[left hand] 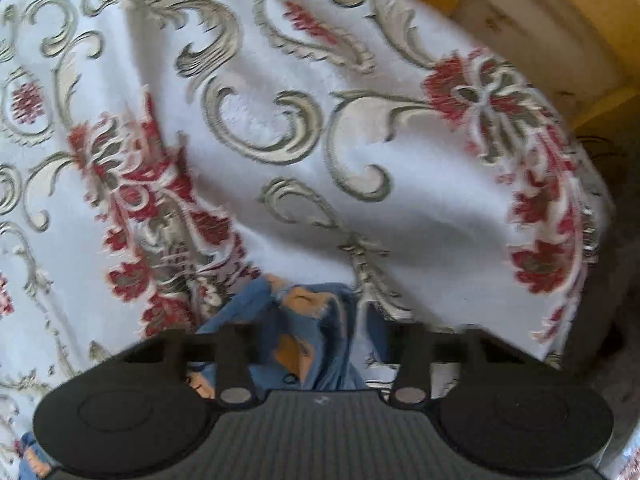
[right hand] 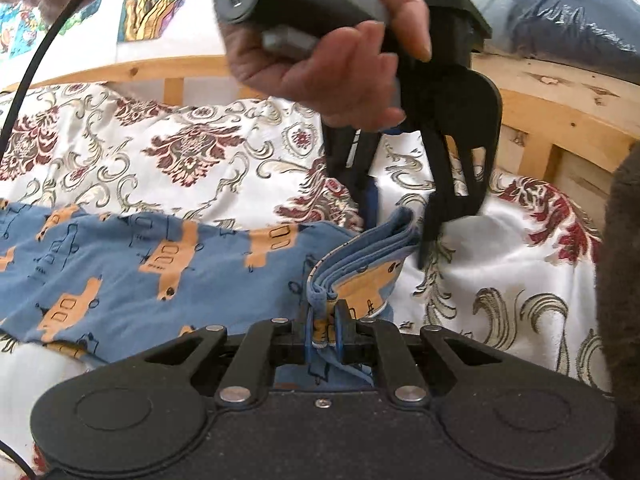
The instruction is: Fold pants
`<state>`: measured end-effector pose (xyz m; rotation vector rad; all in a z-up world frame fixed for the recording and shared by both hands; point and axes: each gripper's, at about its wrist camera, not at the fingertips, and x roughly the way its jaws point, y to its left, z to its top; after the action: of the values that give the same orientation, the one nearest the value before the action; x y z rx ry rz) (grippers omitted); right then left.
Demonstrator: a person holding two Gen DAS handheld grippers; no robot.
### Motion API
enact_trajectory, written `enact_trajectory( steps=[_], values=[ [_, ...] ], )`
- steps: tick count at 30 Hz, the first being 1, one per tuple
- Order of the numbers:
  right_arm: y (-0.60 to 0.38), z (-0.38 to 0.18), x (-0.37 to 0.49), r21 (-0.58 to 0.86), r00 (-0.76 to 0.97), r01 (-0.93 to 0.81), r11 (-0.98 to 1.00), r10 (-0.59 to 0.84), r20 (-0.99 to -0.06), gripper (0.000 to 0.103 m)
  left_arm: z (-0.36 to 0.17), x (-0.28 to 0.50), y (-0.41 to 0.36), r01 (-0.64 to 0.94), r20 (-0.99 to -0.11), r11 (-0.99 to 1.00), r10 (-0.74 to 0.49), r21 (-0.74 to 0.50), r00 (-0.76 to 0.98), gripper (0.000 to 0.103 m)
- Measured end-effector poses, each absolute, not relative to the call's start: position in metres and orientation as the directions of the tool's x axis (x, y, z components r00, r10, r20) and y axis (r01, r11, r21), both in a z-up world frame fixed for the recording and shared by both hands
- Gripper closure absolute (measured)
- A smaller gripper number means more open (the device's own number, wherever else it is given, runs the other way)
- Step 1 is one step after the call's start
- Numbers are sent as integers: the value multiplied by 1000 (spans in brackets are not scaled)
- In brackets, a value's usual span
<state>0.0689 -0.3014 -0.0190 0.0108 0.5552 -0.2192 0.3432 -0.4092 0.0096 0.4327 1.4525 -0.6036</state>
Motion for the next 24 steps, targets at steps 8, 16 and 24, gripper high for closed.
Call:
enact_trajectory(
  steps=[8,16,24],
  values=[
    [-292,-12,66,-68,844,175,982,-185,-503,92,28,336,-366,654,-975,746,-214,-126,56,87],
    [-260,6,49,-124,889,70,990,-119,-441,92,60,323,-292,679,-923,684,-384,-267,24,87],
    [-215,22,33,-158,906,-107,982,31,-422,92,62,308,-195,628,-870,702,-487,-337,76,88]
  ],
)
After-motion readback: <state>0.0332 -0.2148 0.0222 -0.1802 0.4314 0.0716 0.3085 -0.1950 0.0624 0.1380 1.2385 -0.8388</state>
